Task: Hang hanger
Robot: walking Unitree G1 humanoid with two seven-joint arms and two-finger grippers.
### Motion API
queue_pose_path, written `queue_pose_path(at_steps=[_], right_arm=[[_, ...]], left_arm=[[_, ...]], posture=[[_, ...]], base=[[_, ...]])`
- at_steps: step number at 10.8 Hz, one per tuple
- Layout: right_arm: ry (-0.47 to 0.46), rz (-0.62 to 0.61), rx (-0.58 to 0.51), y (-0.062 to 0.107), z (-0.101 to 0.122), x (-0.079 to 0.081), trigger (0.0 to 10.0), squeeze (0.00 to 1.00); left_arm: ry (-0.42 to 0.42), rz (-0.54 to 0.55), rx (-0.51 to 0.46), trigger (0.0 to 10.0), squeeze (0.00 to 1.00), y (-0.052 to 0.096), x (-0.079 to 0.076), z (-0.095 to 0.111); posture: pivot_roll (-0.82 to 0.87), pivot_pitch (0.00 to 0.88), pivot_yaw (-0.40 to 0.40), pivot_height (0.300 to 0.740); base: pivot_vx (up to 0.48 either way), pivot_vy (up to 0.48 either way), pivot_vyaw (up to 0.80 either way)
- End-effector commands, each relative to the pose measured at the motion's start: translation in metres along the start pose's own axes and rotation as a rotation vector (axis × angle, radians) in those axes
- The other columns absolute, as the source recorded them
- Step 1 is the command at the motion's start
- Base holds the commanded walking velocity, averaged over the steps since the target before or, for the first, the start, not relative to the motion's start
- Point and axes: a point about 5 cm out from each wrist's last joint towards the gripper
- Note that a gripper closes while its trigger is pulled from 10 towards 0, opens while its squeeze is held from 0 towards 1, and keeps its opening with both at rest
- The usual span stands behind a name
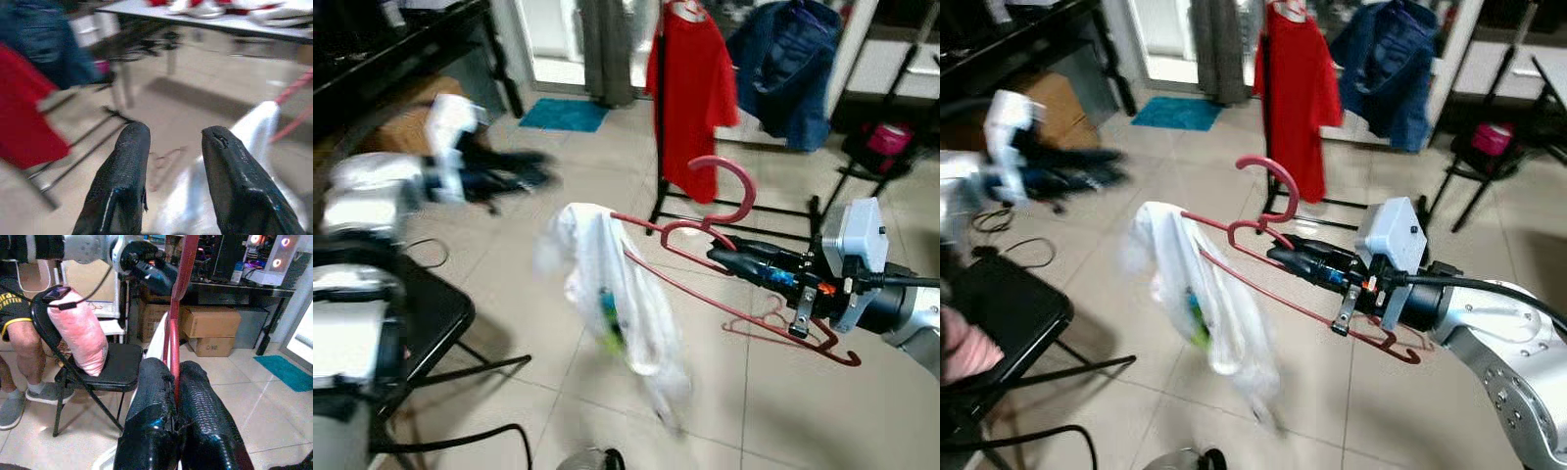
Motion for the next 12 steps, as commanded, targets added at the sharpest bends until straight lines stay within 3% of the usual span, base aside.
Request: queue_pose_path(at_steps=[1, 2, 3, 4, 5, 8, 11, 12], right_arm=[[0.040, 0.032, -0.038, -0.004, 0.012, 0.005, 10.0, 0.00], [0.044, 0.046, -0.045, -0.005, 0.013, 0.007, 10.0, 0.00], [0.043, 0.052, -0.049, -0.005, 0.014, 0.009, 10.0, 0.00], [0.040, 0.058, -0.053, -0.005, 0.013, 0.011, 10.0, 0.00], [0.040, 0.060, -0.055, -0.006, 0.013, 0.011, 10.0, 0.00], [0.036, 0.063, -0.053, -0.005, 0.012, 0.012, 10.0, 0.00], [0.032, 0.069, -0.051, -0.005, 0.011, 0.011, 10.0, 0.00], [0.028, 0.078, -0.050, -0.005, 0.011, 0.012, 10.0, 0.00]], left_arm=[[-0.016, -0.121, 0.035, 10.0, 1.00, -0.010, -0.006, 0.007], [-0.037, -0.174, 0.047, 10.0, 1.00, -0.021, -0.009, 0.009], [0.011, -0.220, 0.005, 10.0, 0.00, -0.029, -0.012, 0.016], [0.007, -0.245, 0.005, 10.0, 0.00, -0.032, -0.015, 0.018], [-0.043, -0.250, 0.065, 10.0, 0.00, -0.034, -0.016, 0.012], [-0.010, -0.297, 0.075, 10.0, 0.00, -0.027, -0.023, 0.014], [0.054, -0.325, -0.026, 10.0, 0.00, -0.016, -0.027, 0.030], [-0.011, -0.281, 0.134, 10.0, 0.00, -0.007, -0.024, 0.017]], posture=[[-0.19, 0.019, 0.167, 0.740], [-0.20, 0.018, 0.171, 0.740], [-0.20, 0.013, 0.179, 0.740], [-0.20, 0.011, 0.178, 0.740], [-0.20, 0.009, 0.181, 0.740], [-0.20, 0.010, 0.182, 0.740], [-0.20, 0.011, 0.180, 0.740], [-0.19, 0.010, 0.176, 0.740]], base=[[0.000, 0.000, 0.00], [0.000, 0.000, 0.00], [0.000, 0.000, 0.00], [0.000, 0.000, 0.00], [0.000, 0.000, 0.00], [0.000, 0.000, 0.00], [0.000, 0.000, 0.00], [0.000, 0.000, 0.00]])
Point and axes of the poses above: a point about 5 cm out from each wrist's last joint towards the gripper, its own y axis pointing back from the gripper into the wrist, its own z axis along the axis of the wrist's last joint, x = y × z, and after that the axes turned 9 degrees about y, right-handed
